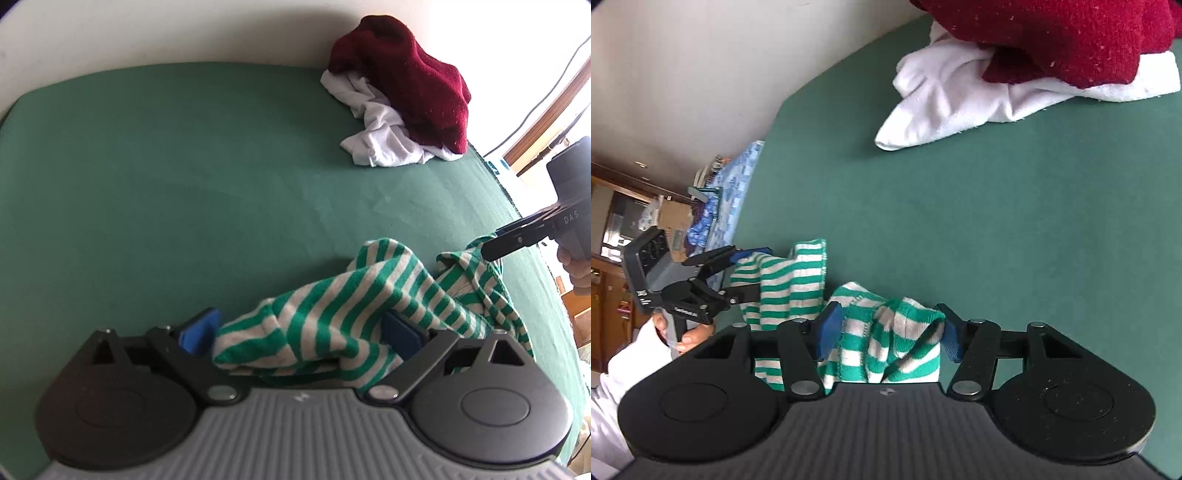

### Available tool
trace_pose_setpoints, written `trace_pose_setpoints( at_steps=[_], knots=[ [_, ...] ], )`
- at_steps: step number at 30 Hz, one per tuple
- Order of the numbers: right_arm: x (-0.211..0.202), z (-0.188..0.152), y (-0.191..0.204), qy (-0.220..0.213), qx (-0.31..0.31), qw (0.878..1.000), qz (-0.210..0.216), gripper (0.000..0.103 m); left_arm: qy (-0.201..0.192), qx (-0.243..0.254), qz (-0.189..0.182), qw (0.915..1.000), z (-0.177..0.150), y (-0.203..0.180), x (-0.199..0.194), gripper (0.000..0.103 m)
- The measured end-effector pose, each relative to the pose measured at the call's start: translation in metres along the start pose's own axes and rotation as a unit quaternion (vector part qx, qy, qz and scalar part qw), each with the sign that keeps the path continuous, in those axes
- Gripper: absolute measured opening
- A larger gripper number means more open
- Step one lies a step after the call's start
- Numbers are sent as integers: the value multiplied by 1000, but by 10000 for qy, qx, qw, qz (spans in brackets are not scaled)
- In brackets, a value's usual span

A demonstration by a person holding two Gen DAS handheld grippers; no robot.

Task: Fold clothes
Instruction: 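Grasp the shirt hem with the right gripper while the left gripper grasps fabric beside it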

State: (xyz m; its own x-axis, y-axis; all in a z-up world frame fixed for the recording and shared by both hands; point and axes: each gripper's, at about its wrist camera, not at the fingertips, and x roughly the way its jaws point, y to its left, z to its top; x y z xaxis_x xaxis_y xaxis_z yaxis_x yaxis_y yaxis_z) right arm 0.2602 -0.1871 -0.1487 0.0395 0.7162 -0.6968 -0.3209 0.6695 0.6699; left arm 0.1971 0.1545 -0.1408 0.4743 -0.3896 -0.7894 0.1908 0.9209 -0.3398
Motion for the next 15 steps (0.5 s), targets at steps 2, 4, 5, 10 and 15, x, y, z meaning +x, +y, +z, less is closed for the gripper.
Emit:
trace_pose_setpoints(
  at_steps=[2,4,5,10,15],
  knots=[
    [1,-2,0,13,-78,9999,106,59,22,-32,-134,9999,-2,0,-1,87],
    [2,-3,-2,-20,-119,9998,172,59,36,-63,-229,9997,-2,0,-1,87],
    [2,-3,-1,-32,-139,9998,166,58,36,-78,-242,9997,-2,0,-1,87],
    [6,-4,3,-86,-331,9994,-64,30,14,4,-174,9998,-2,-4,0,64],
    [8,-4,12,-161,-473,9985,-241,25,-45,167,11,9998,0,-13,-1,27]
  ],
)
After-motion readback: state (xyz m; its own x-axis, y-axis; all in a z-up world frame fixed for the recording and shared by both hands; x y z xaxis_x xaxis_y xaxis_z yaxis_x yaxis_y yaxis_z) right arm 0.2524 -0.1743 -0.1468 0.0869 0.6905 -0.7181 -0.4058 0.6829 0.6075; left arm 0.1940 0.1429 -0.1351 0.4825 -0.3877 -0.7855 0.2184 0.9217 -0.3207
